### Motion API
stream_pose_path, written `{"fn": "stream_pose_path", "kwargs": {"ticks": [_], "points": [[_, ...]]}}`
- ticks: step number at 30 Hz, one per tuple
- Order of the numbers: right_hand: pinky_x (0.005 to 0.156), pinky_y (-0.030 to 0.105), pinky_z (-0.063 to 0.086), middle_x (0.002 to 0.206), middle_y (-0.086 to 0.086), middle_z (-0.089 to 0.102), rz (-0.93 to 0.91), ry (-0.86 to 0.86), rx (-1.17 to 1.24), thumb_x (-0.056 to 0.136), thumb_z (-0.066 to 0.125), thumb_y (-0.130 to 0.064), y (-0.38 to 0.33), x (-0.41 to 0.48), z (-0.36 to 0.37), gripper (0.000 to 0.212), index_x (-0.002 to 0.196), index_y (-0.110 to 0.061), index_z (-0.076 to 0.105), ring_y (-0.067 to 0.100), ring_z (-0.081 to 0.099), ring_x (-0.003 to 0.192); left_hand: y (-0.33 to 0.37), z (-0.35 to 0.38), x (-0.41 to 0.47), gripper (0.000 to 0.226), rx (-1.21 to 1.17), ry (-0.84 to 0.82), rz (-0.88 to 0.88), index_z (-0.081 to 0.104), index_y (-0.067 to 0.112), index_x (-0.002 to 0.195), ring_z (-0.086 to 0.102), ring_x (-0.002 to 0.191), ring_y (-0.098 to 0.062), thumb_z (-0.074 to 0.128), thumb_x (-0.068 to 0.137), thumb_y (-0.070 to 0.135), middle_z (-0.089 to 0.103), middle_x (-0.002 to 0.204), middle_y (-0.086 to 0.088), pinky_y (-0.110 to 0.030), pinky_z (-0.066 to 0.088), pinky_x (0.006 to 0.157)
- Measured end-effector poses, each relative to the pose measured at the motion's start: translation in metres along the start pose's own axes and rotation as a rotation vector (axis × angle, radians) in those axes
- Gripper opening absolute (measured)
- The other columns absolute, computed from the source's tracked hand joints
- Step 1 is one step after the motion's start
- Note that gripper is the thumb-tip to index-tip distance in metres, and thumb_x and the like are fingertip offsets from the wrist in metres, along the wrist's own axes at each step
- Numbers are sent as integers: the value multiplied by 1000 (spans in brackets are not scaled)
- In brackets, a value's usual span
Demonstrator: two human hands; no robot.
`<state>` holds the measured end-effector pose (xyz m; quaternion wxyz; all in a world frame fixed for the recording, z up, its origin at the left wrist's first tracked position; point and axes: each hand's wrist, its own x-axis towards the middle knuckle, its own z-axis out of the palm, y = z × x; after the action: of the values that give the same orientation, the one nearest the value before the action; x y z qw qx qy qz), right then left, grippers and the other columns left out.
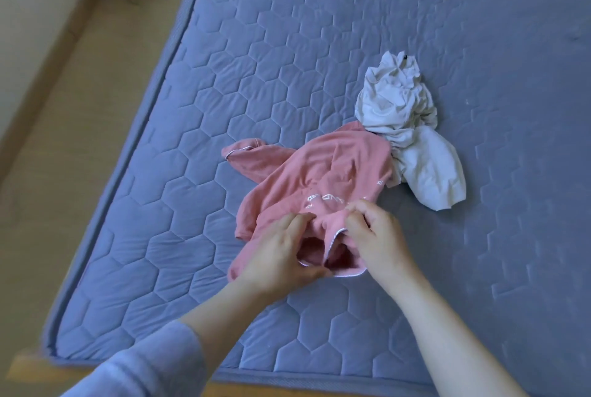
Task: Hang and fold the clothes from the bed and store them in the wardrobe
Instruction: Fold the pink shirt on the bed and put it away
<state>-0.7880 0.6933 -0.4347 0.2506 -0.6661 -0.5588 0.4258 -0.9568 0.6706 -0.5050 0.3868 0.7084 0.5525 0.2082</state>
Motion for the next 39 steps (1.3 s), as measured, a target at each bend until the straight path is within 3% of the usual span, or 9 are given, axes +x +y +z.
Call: {"fn": "stream_pose_path", "kwargs": {"ticks": [2, 7, 11, 15, 22, 28, 31, 35, 39], "points": [[55, 11, 38, 60, -18, 56, -28, 36, 13, 88, 48, -5, -22, 0, -17, 26, 67, -19, 56, -1, 48, 58, 15, -14, 4, 89, 10, -42, 40, 47, 20, 132, 43, 110, -7, 83, 56, 49, 51, 120, 10, -19, 34, 91], [55, 8, 43, 57, -13, 57, -124, 47, 104, 87, 47, 0, -90, -6, -60, 32, 61, -17, 56, -2, 51, 55, 65, -60, 14, 21, -90, 149, 56, 58, 12, 84, 44, 78, -9, 62, 78, 32, 53, 84, 7, -28, 37, 68], [60, 4, 38, 64, -26, 61, -202, 140, 32, 90, 48, -2, -136, -12, -93, 31, 71, -23, 61, -11, 54, 63, 108, -114, 20, 30, -151, 145, 34, 47, 14, 77, 48, 68, -13, 44, 85, 42, 53, 70, 5, -32, 40, 61], [67, 6, 40, 76, -14, 65, -287, 213, 27, 98, 50, -11, -183, -14, -123, 18, 87, -18, 63, -6, 57, 72, 153, -175, 22, 28, -165, 191, 29, 37, 13, 73, 41, 59, -8, 41, 88, 37, 47, 62, 8, -33, 35, 58], [68, 14, 43, 74, -8, 65, -449, 356, 49, 96, 59, -28, -264, -19, -172, 12, 85, -24, 61, 1, 58, 70, 244, -283, 21, 67, -293, 143, 56, 43, 3, 77, 39, 65, -13, 53, 68, 68, 40, 69, 5, -32, 36, 62], [74, 43, 48, 83, 26, 65, -546, 372, 57, 95, 61, -22, -327, -30, -208, 12, 84, -18, 62, 36, 59, 75, 287, -348, 18, 29, -248, 79, 174, 60, 11, 81, 46, 68, -7, 66, 82, 39, 53, 71, 7, -27, 39, 68], [71, 38, 47, 82, 23, 66, -598, 388, 65, 94, 62, -23, -355, -39, -223, 12, 83, -17, 63, 22, 57, 70, 309, -374, 15, 18, -98, 139, 285, 64, 30, 85, 51, 63, 1, 78, 75, 34, 59, 67, 17, -19, 43, 64], [66, 32, 42, 82, 20, 68, -631, 385, 100, 94, 63, -25, -384, -49, -240, 13, 85, -16, 65, 15, 55, 69, 340, -398, 11, 10, -10, 254, 455, 68, 29, 80, 54, 65, 4, 78, 78, 26, 66, 72, 13, -15, 45, 63], [58, 22, 44, 71, 0, 67, -599, 290, 224, 95, 59, -38, -389, -61, -254, 22, 86, -20, 68, 6, 55, 62, 365, -417, 14, 28, -42, 383, 482, 56, 26, 61, 37, 53, -1, 74, 83, 24, 46, 55, 15, -15, 31, 49]]}}
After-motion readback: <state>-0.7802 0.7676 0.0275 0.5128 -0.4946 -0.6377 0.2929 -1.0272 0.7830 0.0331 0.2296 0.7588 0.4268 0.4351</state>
